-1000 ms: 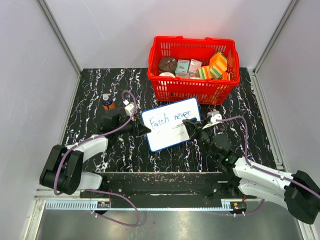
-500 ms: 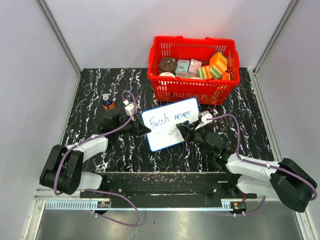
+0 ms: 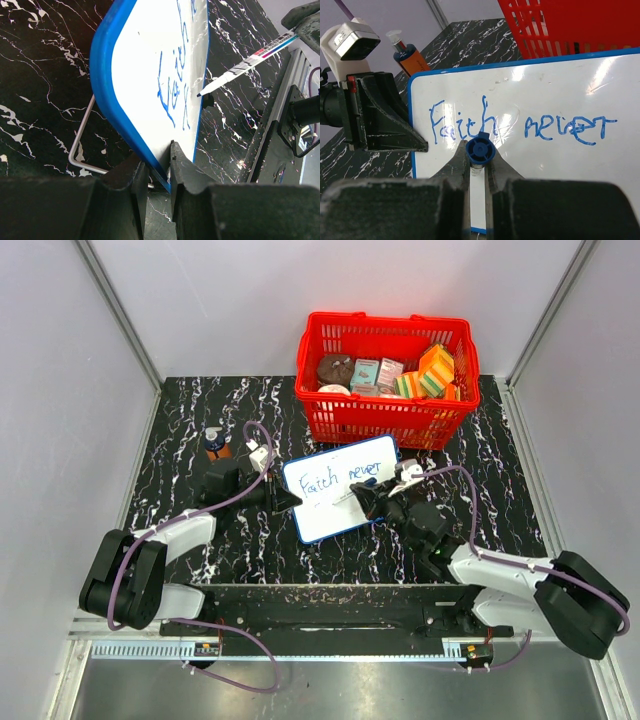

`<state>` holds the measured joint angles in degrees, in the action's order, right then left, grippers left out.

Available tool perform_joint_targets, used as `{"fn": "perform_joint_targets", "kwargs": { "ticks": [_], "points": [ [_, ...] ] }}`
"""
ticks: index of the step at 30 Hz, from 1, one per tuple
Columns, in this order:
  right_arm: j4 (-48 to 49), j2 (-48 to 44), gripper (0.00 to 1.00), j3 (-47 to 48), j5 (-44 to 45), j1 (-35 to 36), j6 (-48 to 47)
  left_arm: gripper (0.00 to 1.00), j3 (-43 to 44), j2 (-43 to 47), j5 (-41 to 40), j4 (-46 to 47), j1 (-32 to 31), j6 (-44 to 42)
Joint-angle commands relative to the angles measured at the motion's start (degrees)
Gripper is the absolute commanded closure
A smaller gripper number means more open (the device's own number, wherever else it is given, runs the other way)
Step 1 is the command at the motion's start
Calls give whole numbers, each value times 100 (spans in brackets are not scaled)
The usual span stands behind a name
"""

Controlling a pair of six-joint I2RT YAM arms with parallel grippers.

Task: Write a sentence on the whiteboard
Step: Write with the whiteboard marker on the whiteboard.

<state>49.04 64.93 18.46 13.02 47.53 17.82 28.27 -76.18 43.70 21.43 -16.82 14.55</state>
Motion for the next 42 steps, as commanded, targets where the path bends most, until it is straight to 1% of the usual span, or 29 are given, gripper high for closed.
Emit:
{"fn": "perform_joint_targets", "kwargs": {
  "ticks": [1,10,15,26,37,42],
  "points": [
    [273,117,100,255,219,-33,-60,100,73,16,-617,19,29,-813],
    [378,389,100,351,184,-33,-69,100,64,33,-635,19,30,-813],
    [387,503,100,413,0,-33,-42,100,64,33,-635,19,30,-813],
    [212,398,100,264,-97,-33,37,100,64,33,-644,10,30,-822],
    [203,556,100,149,-273,-33,160,100,64,33,-653,1,30,-822],
    [159,495,100,53,-212,-42,204,100,73,33,-653,1,30,-822]
  ]
}}
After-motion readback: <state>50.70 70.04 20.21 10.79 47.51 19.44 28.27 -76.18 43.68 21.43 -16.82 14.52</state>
